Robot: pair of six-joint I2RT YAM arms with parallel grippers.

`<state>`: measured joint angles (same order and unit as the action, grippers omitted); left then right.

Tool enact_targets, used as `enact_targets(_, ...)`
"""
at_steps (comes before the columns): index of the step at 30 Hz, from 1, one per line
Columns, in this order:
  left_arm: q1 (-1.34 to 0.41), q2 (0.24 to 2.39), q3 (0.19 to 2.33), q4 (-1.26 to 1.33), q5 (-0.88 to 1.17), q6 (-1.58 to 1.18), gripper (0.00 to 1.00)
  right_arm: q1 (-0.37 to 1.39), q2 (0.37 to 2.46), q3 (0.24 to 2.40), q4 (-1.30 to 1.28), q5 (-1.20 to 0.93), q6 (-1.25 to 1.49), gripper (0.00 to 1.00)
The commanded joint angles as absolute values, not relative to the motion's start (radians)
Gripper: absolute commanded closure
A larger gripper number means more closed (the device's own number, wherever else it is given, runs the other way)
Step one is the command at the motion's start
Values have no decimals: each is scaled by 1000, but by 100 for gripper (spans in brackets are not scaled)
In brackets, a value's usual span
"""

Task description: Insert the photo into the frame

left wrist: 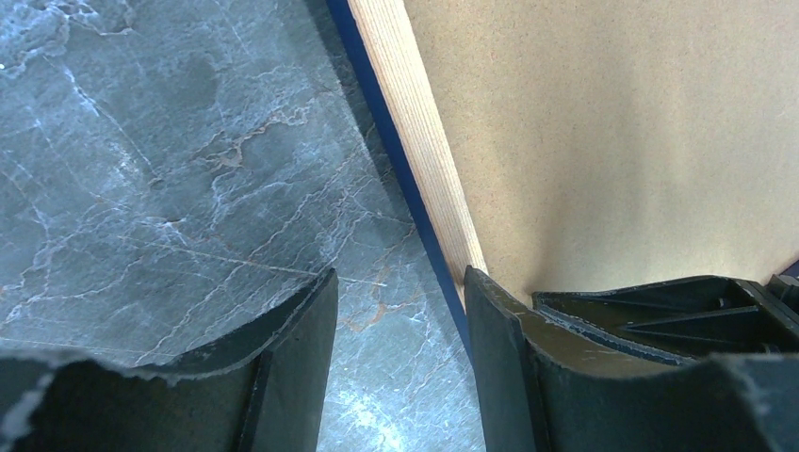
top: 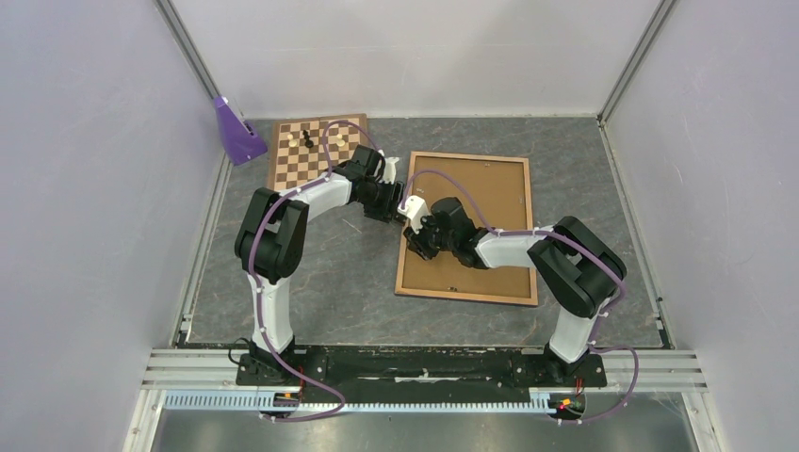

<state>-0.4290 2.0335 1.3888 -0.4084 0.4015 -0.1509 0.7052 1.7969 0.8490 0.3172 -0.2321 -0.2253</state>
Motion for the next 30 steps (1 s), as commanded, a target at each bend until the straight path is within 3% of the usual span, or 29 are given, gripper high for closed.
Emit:
enact_targets(1,-431,2032,1361,-415,396,-190,41,707,1809,876,319,-169,-211,69)
enact_targets(12,-431,2032,1359,-416,399,-193,41,707,1806,884,313,-165,-196,69)
enact_targets(22,-431,2028,1367,-418,400,-191,41,707,1737,914,250,-242,-170,58)
enact_targets(30,-431,2019,1375,-427,402,-189,41,689,1639,907,187,-193,-152,56)
